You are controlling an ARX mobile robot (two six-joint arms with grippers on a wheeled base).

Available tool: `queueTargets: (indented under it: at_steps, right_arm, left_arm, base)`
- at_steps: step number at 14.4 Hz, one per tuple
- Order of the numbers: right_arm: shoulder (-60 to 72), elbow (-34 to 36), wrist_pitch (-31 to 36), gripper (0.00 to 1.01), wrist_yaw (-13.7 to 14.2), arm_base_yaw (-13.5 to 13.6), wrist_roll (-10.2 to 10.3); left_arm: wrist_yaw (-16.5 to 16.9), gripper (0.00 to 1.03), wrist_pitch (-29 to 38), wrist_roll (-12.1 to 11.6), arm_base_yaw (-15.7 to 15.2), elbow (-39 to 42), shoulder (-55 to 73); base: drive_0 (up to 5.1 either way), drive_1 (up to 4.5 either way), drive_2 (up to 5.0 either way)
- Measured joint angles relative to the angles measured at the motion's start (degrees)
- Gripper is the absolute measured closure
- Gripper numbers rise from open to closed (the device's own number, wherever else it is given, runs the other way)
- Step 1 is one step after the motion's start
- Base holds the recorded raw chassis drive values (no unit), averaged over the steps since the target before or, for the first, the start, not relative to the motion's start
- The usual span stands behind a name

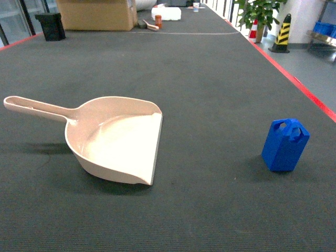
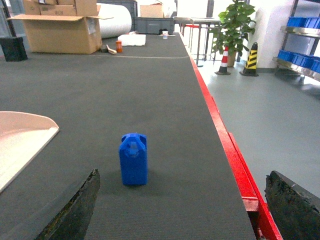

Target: Place part in tray to right shelf

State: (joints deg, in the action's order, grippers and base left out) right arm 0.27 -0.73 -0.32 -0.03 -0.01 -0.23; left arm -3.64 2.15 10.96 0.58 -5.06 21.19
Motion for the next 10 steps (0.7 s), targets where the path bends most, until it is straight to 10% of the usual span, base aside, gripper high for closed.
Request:
queueTargets:
  at_steps: [5,10]
  right_arm:
    - [0.0,0.0,0.0,0.03,0.0,0.0,0.0]
    - [0.0,0.0,0.1,0.03,0.0,0.0,0.0]
  left_arm:
    - [12.8,0.05,40.2,25.0,-3.2,-15.2,53.9]
    - [16.7,0.05,46.8,38.7,-5.9,-33.0,82.4]
  base:
    - [0.0,0.00,0.0]
    - [0.0,0.00,0.0]
